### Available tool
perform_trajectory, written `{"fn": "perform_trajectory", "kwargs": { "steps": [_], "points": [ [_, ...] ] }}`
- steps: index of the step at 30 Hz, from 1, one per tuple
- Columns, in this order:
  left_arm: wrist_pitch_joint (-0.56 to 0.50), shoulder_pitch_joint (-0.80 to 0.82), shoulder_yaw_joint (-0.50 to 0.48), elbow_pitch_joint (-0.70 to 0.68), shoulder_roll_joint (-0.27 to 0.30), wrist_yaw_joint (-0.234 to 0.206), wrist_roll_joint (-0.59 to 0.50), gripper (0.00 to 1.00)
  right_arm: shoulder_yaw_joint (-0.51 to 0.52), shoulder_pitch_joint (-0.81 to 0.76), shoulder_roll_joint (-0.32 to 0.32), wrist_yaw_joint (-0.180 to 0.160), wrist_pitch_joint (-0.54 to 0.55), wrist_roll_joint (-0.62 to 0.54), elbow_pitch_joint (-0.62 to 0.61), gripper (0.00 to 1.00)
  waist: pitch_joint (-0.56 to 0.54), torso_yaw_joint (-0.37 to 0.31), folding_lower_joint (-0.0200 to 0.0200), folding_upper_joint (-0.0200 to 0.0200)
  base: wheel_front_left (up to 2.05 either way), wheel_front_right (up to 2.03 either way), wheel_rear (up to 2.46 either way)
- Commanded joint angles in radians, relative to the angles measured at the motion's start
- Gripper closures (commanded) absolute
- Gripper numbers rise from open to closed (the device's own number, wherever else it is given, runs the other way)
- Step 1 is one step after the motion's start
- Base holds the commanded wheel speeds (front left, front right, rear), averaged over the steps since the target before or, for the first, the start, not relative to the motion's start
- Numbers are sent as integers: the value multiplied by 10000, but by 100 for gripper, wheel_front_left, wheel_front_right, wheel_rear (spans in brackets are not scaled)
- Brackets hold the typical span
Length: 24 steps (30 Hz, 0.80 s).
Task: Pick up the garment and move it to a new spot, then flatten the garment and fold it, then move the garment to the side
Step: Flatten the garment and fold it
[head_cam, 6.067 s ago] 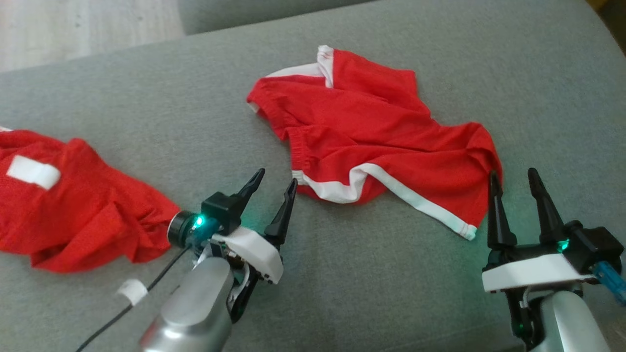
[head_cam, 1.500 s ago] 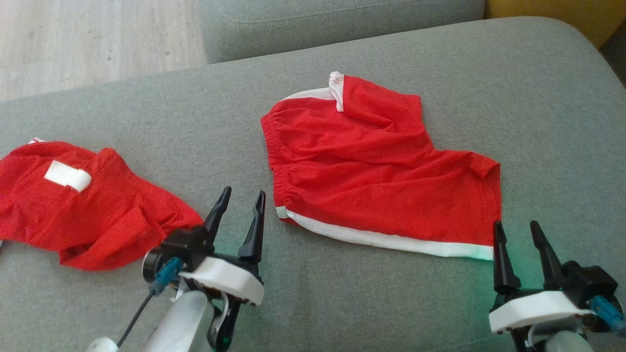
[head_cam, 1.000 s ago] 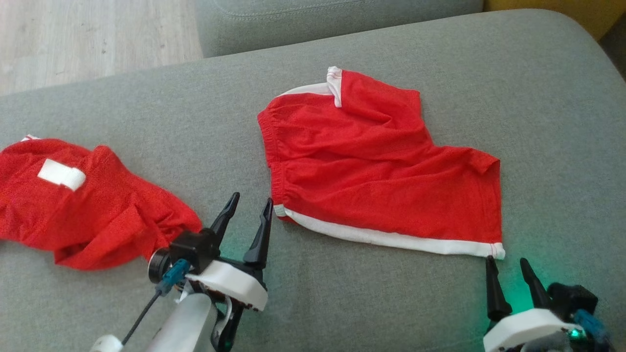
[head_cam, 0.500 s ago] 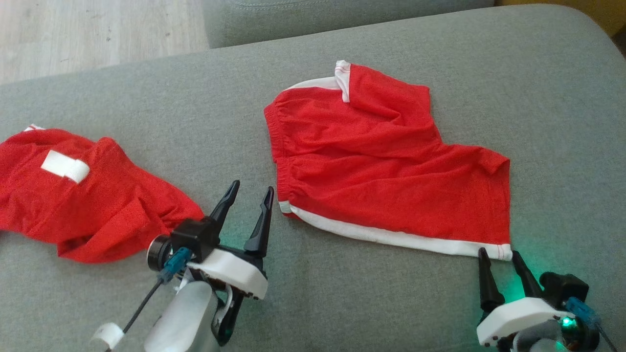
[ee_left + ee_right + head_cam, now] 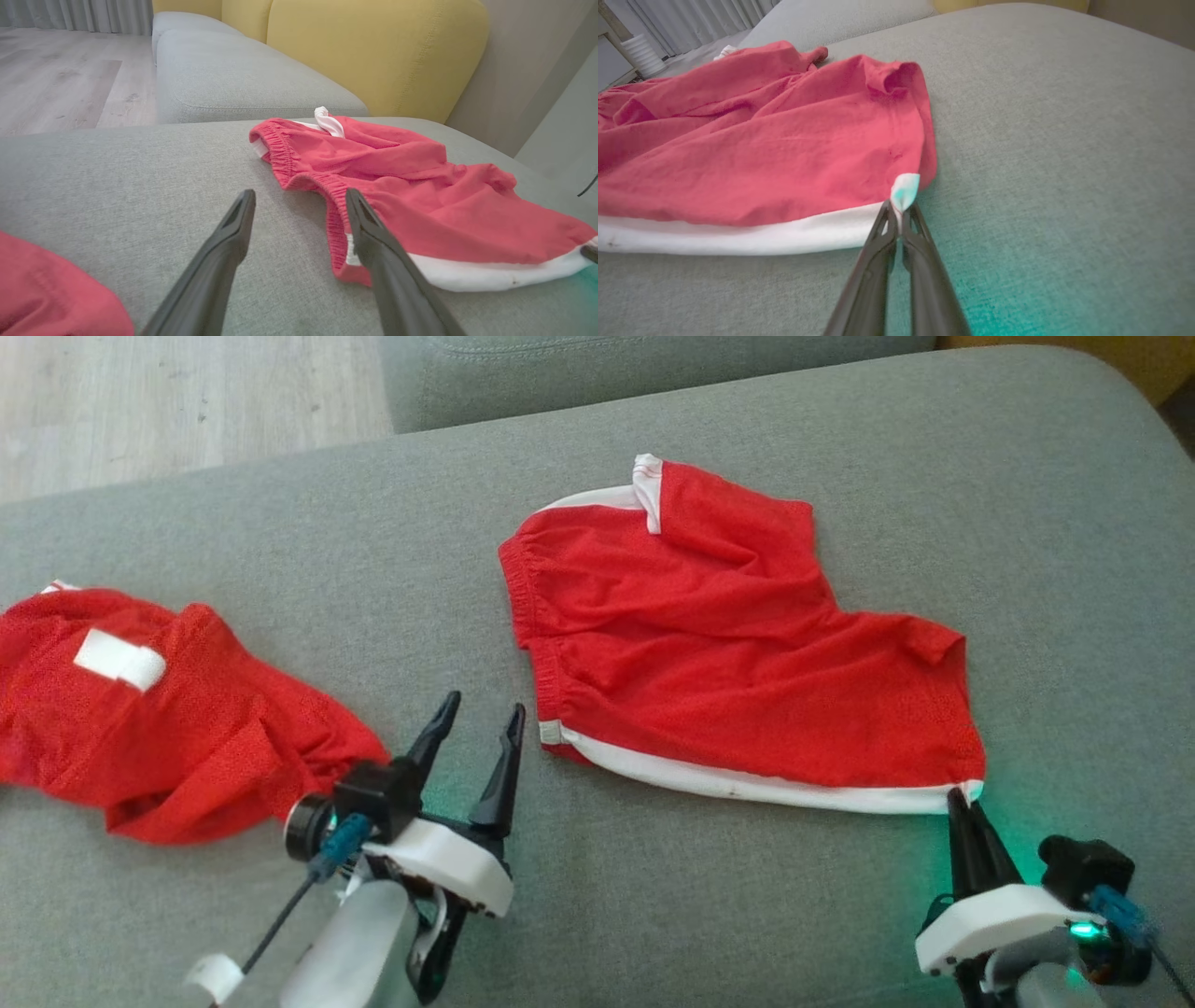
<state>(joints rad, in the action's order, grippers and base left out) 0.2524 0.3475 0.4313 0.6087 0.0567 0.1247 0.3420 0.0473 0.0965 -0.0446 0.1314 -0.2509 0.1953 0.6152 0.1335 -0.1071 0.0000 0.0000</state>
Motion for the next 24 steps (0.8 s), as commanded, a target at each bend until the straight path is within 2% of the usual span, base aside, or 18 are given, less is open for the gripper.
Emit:
{"fn": "perform_trajectory", "kwargs": {
  "steps": [1, 9, 20, 21, 22, 23, 24],
  "points": [
    [93, 445, -169, -231, 93, 56, -32, 0, -183, 170, -57, -7, -109, -54, -296, 100, -12, -17, 0, 0, 0, 0, 0],
    [-36, 718, 1129, 614, 304, 58, 590, 0, -243, 158, -57, -7, -109, 42, -406, 100, -24, -232, 0, 0, 0, 0, 0],
    [-7, 1469, 2296, 1253, 408, 59, 1511, 0, -466, 276, -57, -7, -109, 75, -393, 100, 118, -466, 0, 0, 0, 0, 0],
    [-5, 1515, 2403, 1300, 427, 59, 1593, 15, -481, 282, -57, -7, -109, 80, -396, 100, 125, -482, 0, 0, 0, 0, 0],
    [-3, 1561, 2497, 1349, 447, 59, 1664, 50, -494, 287, -57, -7, -109, 84, -400, 100, 134, -496, 0, 0, 0, 0, 0],
    [1, 1606, 2584, 1395, 463, 59, 1733, 54, -507, 293, -57, -7, -109, 90, -406, 100, 145, -507, 0, 0, 0, 0, 0],
    [4, 1648, 2676, 1436, 478, 59, 1804, 65, -518, 299, -57, -7, -109, 98, -414, 100, 155, -515, 0, 0, 0, 0, 0]
  ]
}}
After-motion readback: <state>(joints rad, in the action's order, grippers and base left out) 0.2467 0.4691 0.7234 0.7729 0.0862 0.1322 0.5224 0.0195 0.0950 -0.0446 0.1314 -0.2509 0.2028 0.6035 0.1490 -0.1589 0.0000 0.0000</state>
